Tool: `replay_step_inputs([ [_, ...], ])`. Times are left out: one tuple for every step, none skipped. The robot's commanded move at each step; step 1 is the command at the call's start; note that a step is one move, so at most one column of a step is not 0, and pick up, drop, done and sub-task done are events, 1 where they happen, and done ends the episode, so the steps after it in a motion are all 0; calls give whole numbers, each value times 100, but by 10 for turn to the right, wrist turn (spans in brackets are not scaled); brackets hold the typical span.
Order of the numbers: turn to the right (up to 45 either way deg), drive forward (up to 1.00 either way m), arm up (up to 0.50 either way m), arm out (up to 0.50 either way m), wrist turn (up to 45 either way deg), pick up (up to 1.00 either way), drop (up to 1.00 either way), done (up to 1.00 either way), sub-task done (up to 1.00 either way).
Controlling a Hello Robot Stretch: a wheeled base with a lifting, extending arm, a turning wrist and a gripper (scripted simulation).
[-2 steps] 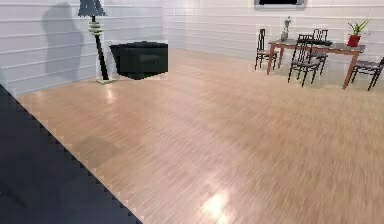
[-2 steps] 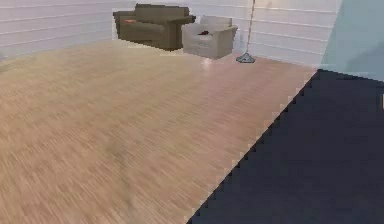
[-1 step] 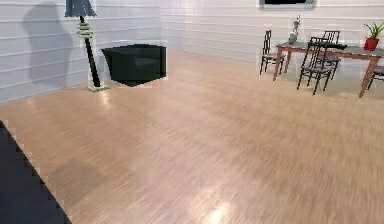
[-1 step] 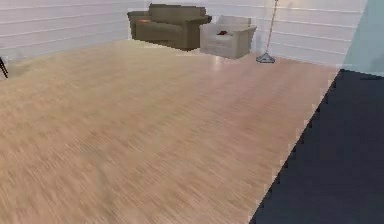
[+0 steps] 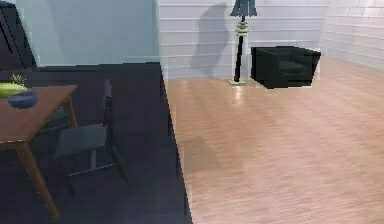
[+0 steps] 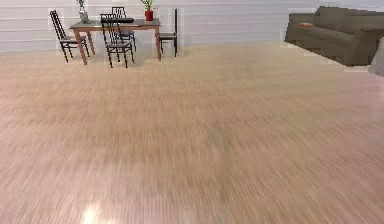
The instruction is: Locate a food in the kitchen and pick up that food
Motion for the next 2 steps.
replay_step_inputs([
  [0, 100, 0, 0, 0, 0, 0, 0, 0],
  [0, 85, 0, 0, 0, 0, 0, 0, 0],
])
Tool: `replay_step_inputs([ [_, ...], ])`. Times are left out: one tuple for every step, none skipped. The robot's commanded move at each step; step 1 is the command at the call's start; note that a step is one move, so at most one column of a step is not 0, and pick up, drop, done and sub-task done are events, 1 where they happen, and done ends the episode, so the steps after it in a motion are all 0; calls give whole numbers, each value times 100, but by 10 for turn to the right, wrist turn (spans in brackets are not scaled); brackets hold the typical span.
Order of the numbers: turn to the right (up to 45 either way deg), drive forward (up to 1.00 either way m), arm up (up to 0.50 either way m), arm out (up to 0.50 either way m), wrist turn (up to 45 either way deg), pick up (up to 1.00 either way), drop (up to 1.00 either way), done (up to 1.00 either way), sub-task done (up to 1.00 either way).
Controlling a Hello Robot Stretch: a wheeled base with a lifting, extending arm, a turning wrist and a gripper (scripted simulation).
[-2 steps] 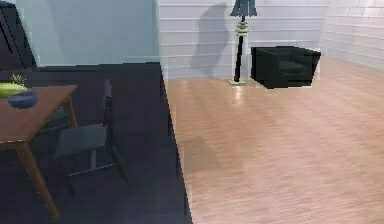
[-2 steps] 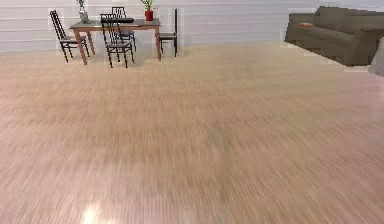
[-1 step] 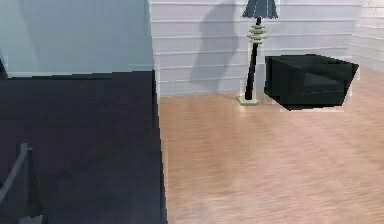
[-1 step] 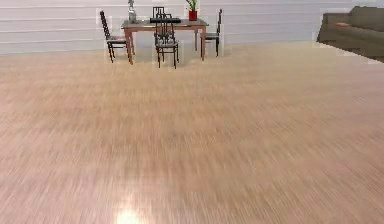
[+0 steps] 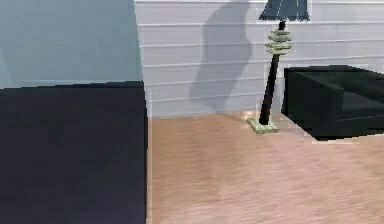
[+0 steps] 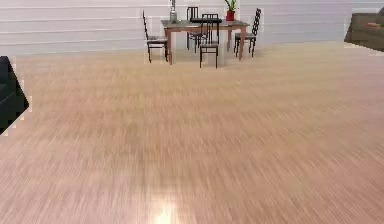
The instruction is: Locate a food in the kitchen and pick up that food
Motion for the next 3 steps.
replay_step_inputs([
  [-450, 0, 0, 0, 0, 0, 0, 0, 0],
  [-30, 0, 0, 0, 0, 0, 0, 0, 0],
  [0, 65, 0, 0, 0, 0, 0, 0, 0],
])
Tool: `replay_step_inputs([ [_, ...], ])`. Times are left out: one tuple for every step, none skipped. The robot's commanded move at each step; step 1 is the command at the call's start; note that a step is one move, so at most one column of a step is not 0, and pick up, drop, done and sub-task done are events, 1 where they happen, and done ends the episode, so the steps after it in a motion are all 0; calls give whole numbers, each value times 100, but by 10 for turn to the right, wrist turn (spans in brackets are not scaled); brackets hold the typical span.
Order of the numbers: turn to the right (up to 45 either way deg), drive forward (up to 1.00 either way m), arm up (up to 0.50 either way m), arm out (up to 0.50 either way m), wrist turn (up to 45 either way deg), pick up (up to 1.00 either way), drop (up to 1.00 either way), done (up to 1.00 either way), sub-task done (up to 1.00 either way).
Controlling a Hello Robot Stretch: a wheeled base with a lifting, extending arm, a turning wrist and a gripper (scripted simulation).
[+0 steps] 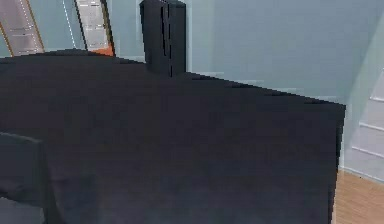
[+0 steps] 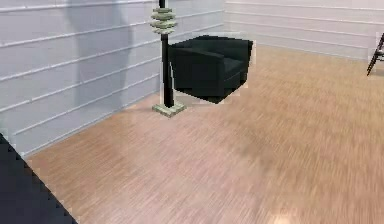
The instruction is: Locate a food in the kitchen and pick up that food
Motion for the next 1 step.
replay_step_inputs([
  [-450, 0, 0, 0, 0, 0, 0, 0, 0],
])
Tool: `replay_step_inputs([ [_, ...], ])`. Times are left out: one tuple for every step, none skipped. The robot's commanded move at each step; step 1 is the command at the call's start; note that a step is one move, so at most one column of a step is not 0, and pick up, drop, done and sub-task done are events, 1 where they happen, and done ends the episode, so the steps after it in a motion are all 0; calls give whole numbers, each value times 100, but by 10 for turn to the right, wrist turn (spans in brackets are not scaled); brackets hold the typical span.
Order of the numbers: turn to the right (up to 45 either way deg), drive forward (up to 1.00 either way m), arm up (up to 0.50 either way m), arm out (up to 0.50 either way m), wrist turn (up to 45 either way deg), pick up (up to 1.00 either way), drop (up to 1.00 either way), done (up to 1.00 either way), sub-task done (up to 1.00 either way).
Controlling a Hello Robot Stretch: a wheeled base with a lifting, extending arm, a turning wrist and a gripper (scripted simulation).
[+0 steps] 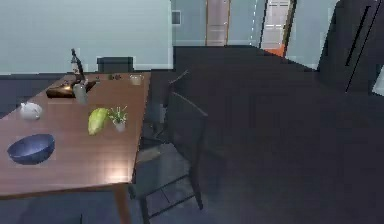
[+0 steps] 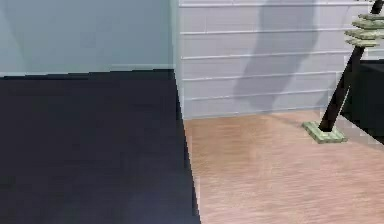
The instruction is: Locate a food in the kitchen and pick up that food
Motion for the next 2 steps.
replay_step_inputs([
  [-450, 0, 0, 0, 0, 0, 0, 0, 0],
  [-450, 0, 0, 0, 0, 0, 0, 0, 0],
])
